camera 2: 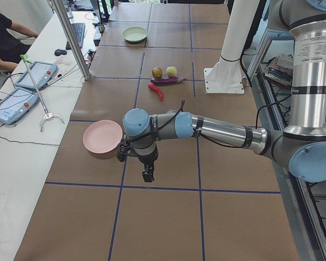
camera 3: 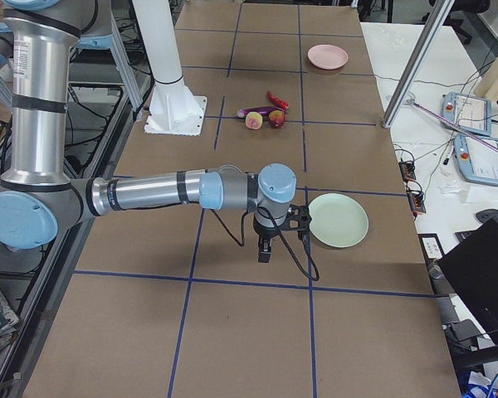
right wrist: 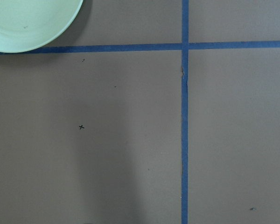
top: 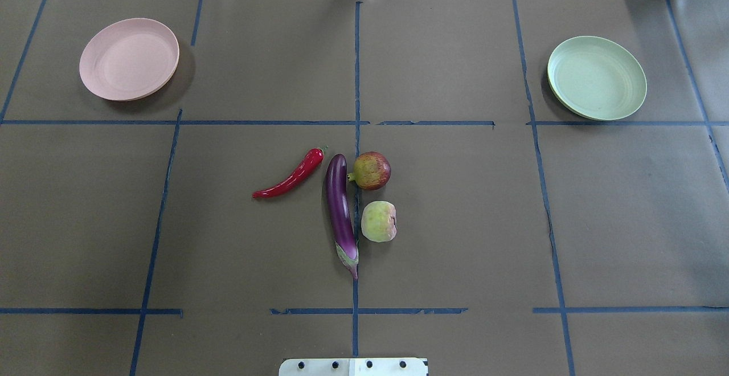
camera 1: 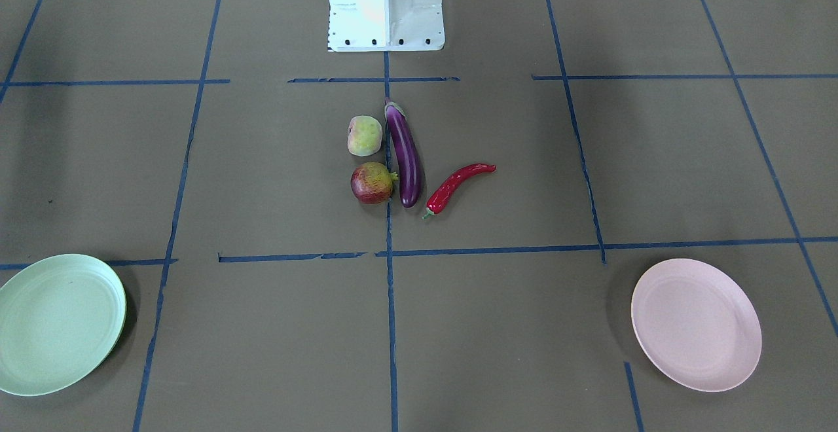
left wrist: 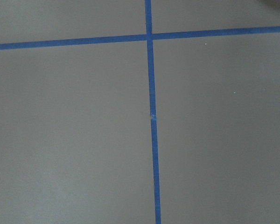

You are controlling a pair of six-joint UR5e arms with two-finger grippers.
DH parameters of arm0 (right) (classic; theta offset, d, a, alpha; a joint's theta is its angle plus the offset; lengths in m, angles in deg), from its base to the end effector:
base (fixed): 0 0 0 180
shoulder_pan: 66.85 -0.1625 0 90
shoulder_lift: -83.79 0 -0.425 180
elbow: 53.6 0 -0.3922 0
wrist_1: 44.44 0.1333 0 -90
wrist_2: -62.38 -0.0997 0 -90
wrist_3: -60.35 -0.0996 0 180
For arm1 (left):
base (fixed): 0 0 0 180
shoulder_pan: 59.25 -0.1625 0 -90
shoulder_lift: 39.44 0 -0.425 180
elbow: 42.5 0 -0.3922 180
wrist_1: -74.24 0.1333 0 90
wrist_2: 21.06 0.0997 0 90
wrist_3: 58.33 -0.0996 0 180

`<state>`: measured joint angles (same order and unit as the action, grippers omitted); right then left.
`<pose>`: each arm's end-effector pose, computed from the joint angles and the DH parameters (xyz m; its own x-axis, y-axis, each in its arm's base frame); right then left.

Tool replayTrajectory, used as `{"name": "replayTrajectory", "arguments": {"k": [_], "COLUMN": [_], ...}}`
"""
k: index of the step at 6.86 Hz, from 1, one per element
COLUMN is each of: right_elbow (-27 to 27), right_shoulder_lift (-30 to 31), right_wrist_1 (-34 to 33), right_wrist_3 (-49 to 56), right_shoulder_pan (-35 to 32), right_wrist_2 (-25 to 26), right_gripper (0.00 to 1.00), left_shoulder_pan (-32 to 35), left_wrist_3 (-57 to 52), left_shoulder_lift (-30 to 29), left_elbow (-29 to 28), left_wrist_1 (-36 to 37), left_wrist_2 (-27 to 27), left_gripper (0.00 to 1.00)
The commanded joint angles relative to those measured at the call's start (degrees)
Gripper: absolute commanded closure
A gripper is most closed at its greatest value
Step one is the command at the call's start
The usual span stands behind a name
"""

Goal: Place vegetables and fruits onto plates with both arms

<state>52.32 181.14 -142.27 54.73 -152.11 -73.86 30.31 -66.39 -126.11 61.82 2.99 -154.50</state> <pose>0.0253 -0.4376 0.5932 0.6933 0.0315 0.7200 0.0148 0.9982 -0.0579 -0.0614 -0.4498 0.5971 0.7185 0.0525 -0.6935 -0.1094 0.9933 -0.0382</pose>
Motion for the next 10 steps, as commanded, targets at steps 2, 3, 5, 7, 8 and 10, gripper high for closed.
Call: {"name": "replayTrajectory", "arguments": {"k": [2, 3, 5, 7, 8, 10], "right_elbow": [2.88, 4.2, 4.74, 4.48, 3.87, -0.6], "right_shoulder_lift": [0.12, -0.41, -6.27, -13.64, -18.82, -30.5], "right_wrist_1": [0.35, 1.31, 8.32, 12.48, 12.4, 12.49], "right_wrist_3": [-0.36, -1.92, -15.91, -31.13, -38.95, -51.7], "right_shoulder_pan": [2.36, 5.07, 13.66, 21.93, 26.23, 36.77], "right_wrist_2": [-1.04, -3.31, -3.77, -3.25, -2.55, 8.99], "right_gripper": [0.0, 0.0, 0.0, 0.0, 0.0, 0.0], "left_shoulder_pan": [-1.04, -1.75, -3.15, -3.25, -3.25, -3.25], "left_wrist_3": [-0.03, -0.12, -0.12, -0.12, -0.12, -0.12], "left_shoulder_lift": [0.09, -0.08, -0.17, 0.01, 0.01, 0.1], "left_elbow": [0.09, 0.61, 1.23, 1.15, 1.06, 1.15], "left_wrist_1": [-3.7, -4.07, -4.08, -6.95, -7.5, -7.59], "left_wrist_2": [-4.09, -5.16, -5.17, -5.17, -5.17, -5.17], "left_gripper": [0.0, 0.0, 0.0, 0.0, 0.0, 0.0]}}
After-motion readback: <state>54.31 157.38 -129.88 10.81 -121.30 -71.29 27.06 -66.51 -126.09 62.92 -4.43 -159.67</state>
